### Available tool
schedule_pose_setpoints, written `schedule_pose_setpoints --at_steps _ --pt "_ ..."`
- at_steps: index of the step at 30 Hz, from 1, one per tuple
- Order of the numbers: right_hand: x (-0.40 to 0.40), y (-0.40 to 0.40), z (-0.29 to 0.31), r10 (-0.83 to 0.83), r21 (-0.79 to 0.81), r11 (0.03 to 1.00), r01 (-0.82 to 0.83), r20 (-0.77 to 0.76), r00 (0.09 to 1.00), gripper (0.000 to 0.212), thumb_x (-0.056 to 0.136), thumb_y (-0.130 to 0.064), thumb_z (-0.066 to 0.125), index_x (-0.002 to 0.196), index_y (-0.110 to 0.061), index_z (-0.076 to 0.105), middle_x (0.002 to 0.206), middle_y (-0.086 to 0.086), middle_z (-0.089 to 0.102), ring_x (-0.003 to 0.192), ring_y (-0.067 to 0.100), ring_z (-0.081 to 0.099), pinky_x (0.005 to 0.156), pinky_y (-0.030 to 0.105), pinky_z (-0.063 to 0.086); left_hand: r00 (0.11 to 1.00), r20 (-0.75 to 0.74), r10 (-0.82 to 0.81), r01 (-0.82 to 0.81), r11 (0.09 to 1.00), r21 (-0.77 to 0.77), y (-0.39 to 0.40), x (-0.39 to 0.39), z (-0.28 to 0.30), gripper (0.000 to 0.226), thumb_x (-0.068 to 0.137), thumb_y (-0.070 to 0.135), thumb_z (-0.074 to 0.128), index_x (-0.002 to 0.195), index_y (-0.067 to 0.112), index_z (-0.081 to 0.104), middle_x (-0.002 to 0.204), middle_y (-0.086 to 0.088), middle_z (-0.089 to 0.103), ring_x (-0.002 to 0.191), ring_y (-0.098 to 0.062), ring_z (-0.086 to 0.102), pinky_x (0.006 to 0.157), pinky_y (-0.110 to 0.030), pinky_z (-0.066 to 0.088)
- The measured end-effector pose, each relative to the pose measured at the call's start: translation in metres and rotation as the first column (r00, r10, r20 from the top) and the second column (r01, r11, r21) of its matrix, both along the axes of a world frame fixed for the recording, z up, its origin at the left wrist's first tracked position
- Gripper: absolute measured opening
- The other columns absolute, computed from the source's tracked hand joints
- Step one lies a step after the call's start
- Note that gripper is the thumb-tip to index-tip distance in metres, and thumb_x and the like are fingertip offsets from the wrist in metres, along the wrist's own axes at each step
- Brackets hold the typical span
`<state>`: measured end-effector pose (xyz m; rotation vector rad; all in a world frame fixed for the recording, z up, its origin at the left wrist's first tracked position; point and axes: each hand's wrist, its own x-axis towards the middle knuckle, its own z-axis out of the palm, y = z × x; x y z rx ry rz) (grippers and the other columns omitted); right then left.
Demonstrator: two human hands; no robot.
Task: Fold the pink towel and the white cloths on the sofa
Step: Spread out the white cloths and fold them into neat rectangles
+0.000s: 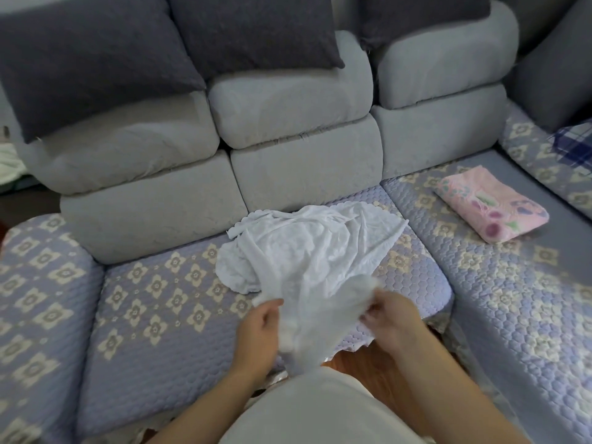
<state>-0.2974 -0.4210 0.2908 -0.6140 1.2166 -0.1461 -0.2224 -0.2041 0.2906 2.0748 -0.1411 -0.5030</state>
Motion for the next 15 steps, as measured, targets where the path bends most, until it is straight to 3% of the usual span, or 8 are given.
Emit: schedule_pose_setpoints --at_steps 2,4,6,7,9,11,13,15 --pt "0.0 -0.041 0.012 -0.251 -0.247 0.947 0.207 -0.163 0.954 0.031 0.1 -0.005 0.048 0.129 0.001 0.059 0.12 0.022 0.063 0.094 0.027 0.062 0.08 0.036 0.049 0.981 0.118 0.153 -0.154 0.988 0.004 0.009 0.013 0.004 0.024 0.105 0.016 0.048 0.111 0.034 0.062 0.115 0.005 0.066 0.106 -0.013 0.062 0.092 -0.033 0.053" --pt "-0.012 -0.077 0.031 -0.449 -0.52 0.767 0.377 -0.014 0.894 0.033 0.102 -0.01 0.045 0.133 -0.007 0.056 0.118 0.011 0.061 0.103 0.022 0.057 0.082 0.027 0.046 0.959 0.166 0.228 -0.225 0.974 -0.04 0.016 0.027 0.011 0.031 0.102 0.011 0.052 0.121 0.035 0.058 0.121 0.003 0.062 0.108 -0.017 0.06 0.088 -0.032 0.053" --pt "-0.022 -0.106 0.047 -0.49 -0.735 0.59 0.333 0.002 0.872 0.031 0.101 -0.012 0.045 0.129 -0.009 0.059 0.118 0.005 0.061 0.107 0.018 0.058 0.078 0.013 0.044 0.943 0.118 0.311 -0.297 0.947 -0.123 0.015 0.033 0.023 0.047 0.099 0.007 0.057 0.133 0.039 0.049 0.115 0.0 0.062 0.101 -0.02 0.062 0.081 -0.033 0.054" --pt "-0.024 -0.114 0.052 -0.472 -0.8 0.531 0.279 -0.006 0.881 0.03 0.1 -0.015 0.047 0.126 -0.011 0.061 0.119 0.005 0.064 0.108 0.018 0.061 0.078 0.011 0.044 0.929 0.024 0.368 -0.356 0.912 -0.203 0.014 0.035 0.027 0.056 0.097 0.004 0.06 0.138 0.039 0.045 0.11 -0.001 0.063 0.097 -0.019 0.064 0.077 -0.032 0.054" --pt "-0.016 -0.106 0.068 -0.397 -0.88 0.44 0.178 -0.013 0.918 0.026 0.099 -0.02 0.054 0.121 -0.013 0.066 0.113 0.003 0.068 0.103 0.016 0.064 0.082 0.019 0.049 0.859 -0.325 0.396 -0.507 0.748 -0.428 0.003 0.038 0.033 0.059 0.093 -0.005 0.062 0.141 0.026 0.045 0.11 -0.003 0.07 0.098 -0.021 0.07 0.08 -0.035 0.055" --pt "-0.006 -0.079 0.078 -0.245 -0.893 0.444 0.075 -0.04 0.969 0.021 0.098 -0.02 0.062 0.116 -0.014 0.07 0.1 -0.007 0.068 0.091 0.011 0.064 0.083 0.026 0.053 0.775 -0.577 0.256 -0.592 0.611 -0.525 -0.007 0.039 0.032 0.047 0.091 -0.008 0.061 0.135 0.005 0.052 0.12 -0.015 0.07 0.108 -0.031 0.07 0.089 -0.044 0.056" --pt "0.005 -0.036 0.08 -0.018 -0.868 0.494 -0.051 -0.069 0.997 0.006 0.094 -0.021 0.07 0.1 -0.024 0.071 0.087 -0.017 0.067 0.083 0.009 0.066 0.082 0.032 0.055 0.776 -0.619 0.123 -0.547 0.62 -0.563 -0.019 0.029 0.036 0.041 0.09 -0.011 0.059 0.13 -0.006 0.054 0.123 -0.022 0.068 0.113 -0.036 0.067 0.098 -0.049 0.053" --pt "0.013 0.008 0.075 0.211 -0.825 0.537 -0.176 -0.07 0.975 0.013 0.092 -0.02 0.074 0.085 -0.03 0.07 0.077 -0.011 0.073 0.078 0.012 0.07 0.077 0.03 0.055 0.827 -0.561 0.043 -0.428 0.695 -0.577 -0.031 0.013 0.042 0.038 0.087 -0.014 0.059 0.124 -0.007 0.058 0.119 -0.022 0.07 0.111 -0.035 0.068 0.094 -0.044 0.055"
